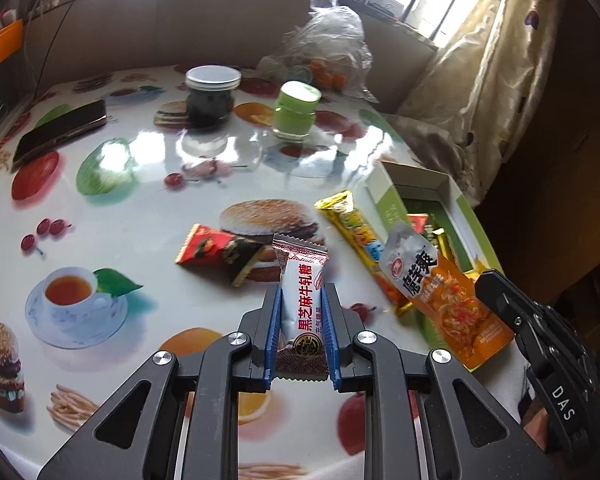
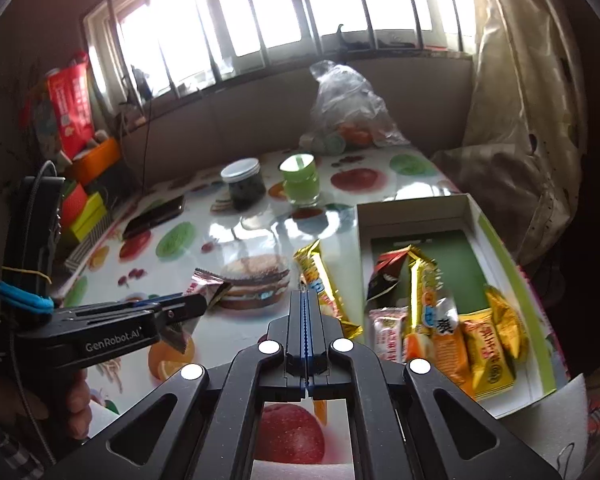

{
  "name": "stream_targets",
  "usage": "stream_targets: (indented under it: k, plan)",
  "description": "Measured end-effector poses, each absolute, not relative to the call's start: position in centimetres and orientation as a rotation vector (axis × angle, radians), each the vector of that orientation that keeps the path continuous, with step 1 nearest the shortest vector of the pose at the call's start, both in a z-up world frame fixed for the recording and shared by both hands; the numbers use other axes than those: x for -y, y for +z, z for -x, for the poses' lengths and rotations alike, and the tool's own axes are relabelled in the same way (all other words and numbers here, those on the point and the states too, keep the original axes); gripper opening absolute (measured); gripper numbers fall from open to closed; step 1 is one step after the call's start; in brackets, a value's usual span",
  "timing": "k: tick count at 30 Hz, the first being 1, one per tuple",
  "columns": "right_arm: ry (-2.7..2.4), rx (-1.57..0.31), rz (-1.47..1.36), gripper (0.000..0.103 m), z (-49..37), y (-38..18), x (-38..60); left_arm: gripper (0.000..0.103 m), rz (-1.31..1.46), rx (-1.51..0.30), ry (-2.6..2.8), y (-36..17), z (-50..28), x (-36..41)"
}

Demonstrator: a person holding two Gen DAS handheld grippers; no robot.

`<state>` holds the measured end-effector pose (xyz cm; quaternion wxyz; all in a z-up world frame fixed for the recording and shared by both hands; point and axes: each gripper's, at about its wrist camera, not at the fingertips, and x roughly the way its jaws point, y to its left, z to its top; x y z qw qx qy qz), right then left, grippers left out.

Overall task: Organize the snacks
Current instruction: 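Carry the white-red nougat packet toward the green box with the left tool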

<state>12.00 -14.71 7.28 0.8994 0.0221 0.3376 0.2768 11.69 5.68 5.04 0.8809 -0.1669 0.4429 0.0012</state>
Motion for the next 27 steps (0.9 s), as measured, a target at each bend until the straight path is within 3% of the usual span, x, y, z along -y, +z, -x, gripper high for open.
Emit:
stream_targets:
  k: [27]
  plan:
    - [0.418, -0.665, -0.116, 0.001, -14.1, 8.3, 22.4, 0.021, 0.272, -0.939, -0.153, 6.8, -16.0, 2.6]
